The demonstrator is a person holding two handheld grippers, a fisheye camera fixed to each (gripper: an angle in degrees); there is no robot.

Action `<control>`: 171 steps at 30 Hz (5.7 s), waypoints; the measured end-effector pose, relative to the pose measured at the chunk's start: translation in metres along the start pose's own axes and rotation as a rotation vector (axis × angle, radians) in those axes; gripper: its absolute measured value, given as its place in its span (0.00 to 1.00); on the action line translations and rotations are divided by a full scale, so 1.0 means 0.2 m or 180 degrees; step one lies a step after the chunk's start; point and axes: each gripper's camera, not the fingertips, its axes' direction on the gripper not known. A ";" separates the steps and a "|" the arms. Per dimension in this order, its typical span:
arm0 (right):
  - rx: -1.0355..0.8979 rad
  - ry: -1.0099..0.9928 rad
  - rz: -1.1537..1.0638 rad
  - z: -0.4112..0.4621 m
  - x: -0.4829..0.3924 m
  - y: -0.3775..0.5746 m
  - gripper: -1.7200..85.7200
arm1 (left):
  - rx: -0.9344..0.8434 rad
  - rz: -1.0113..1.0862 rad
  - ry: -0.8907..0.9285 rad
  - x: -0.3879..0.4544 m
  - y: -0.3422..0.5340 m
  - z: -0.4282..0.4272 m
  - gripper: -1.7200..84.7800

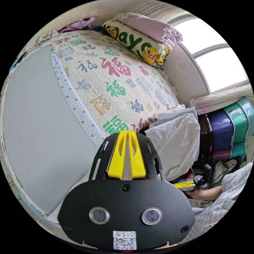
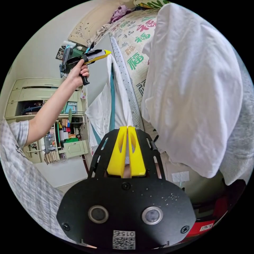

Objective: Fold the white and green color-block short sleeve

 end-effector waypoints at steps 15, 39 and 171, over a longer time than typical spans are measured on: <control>-0.0302 0.0024 -0.1393 0.26 -0.74 0.26 0.02 | 0.1065 -0.0673 0.0386 -0.77 0.74 -0.66 0.01; -0.1235 0.0329 -0.1095 1.33 -0.95 0.07 0.02 | 0.0198 -0.0966 0.0466 -1.20 0.85 0.16 0.02; -0.1054 0.0892 -0.1357 1.20 -0.73 -0.75 0.04 | 0.0102 -0.2029 0.0316 -1.44 2.71 1.24 0.08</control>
